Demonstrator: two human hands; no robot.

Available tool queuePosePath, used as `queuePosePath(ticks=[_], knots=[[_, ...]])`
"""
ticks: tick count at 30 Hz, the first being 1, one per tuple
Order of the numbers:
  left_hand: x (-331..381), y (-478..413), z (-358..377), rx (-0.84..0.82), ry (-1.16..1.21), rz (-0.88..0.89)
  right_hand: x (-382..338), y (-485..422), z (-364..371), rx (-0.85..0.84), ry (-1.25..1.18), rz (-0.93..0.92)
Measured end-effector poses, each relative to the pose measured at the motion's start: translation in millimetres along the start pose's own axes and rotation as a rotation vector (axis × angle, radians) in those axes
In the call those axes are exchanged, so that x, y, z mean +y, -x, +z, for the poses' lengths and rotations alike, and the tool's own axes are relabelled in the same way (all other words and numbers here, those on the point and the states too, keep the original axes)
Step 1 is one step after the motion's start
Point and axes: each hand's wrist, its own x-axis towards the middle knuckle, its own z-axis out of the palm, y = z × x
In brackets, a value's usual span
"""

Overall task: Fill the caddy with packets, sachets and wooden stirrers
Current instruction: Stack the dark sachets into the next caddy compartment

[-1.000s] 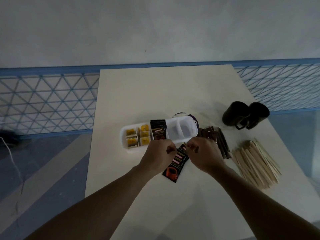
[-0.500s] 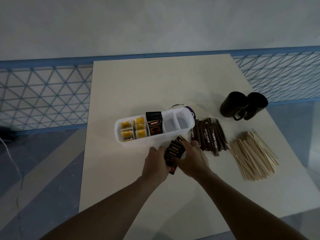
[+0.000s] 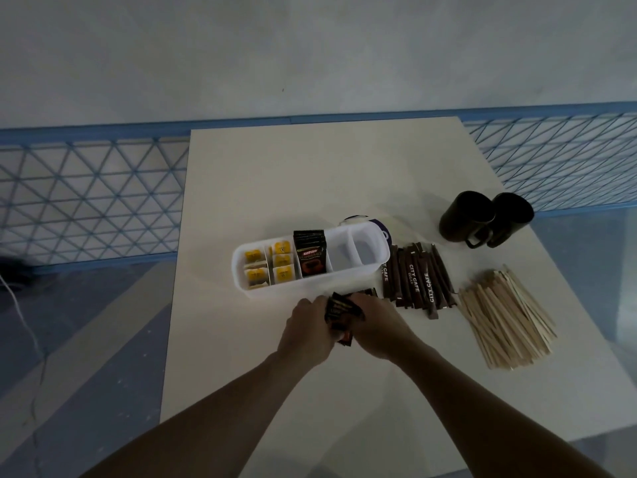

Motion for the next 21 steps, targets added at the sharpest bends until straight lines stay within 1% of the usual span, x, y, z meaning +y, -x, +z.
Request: queuePosePath(ticks=[5,8,10,13,14,17,21], knots=[[5,-6,-25,-0.073,0.116,0.02,-13,-6,-18,0.026,-0.062,-0.035],[10,-10,-43,-0.084,0.226,0.046,-20,-13,-26,0.079,-0.207,-0.021],[15,-12,-56,-0.065,0.294,0.054,-26,-15,-32,0.103,-0.361,-0.015],[21,-16,-71,0.027,0.348,0.07,-38,-19,-42,0.105,-0.498,-0.018],[22,-16,-75,0.065,0.358,0.074,-41,-21,-44,0.103,-0.511,-0.024],[24,-17,-83,0.159,0.383,0.069,-49,-26,-47,0.1,-0.44,-0.033],[17,-23,-83,0.219,0.349,0.054,-57,-37,-49,0.161,-0.319,-0.045]])
